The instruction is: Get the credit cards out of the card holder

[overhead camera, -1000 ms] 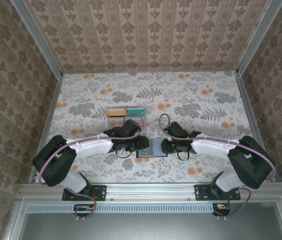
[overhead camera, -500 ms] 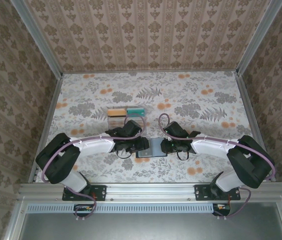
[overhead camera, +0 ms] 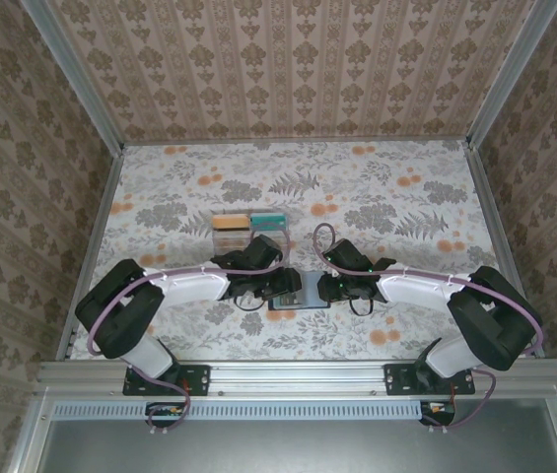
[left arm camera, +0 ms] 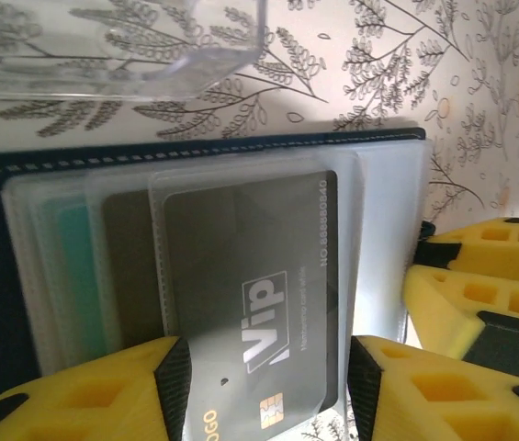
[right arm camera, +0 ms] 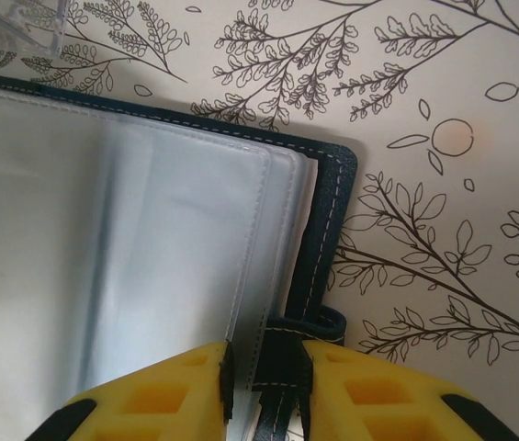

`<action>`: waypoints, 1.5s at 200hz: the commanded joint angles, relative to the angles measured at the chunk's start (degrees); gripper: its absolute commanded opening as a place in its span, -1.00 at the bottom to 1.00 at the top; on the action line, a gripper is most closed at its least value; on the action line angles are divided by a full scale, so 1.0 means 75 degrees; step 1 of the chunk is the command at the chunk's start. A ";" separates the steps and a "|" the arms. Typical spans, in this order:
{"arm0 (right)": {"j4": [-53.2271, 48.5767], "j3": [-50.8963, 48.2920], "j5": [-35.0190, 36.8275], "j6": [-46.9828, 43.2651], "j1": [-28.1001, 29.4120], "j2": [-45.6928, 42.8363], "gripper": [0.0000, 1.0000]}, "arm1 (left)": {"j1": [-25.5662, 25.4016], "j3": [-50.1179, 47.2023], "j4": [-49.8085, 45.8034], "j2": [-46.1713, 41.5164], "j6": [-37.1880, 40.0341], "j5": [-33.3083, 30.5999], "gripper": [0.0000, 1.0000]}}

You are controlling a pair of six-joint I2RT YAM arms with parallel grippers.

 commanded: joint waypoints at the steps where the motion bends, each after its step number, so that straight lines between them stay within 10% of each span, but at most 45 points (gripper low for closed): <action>1: -0.0047 -0.0100 -0.0200 0.0121 -0.0030 0.0178 -0.44 | -0.0082 0.0005 0.0452 0.0103 -0.0092 0.0319 0.03; 214: -0.0257 -0.0594 0.0120 0.0352 -0.0488 -0.1460 -0.36 | -0.0503 0.1406 0.0424 0.1049 0.0318 0.0706 0.05; 300: 0.0023 -0.0354 -0.0408 0.0562 -0.0516 -0.1617 -0.34 | -0.0134 0.0558 -0.0374 -0.0255 0.0469 -0.0057 -0.02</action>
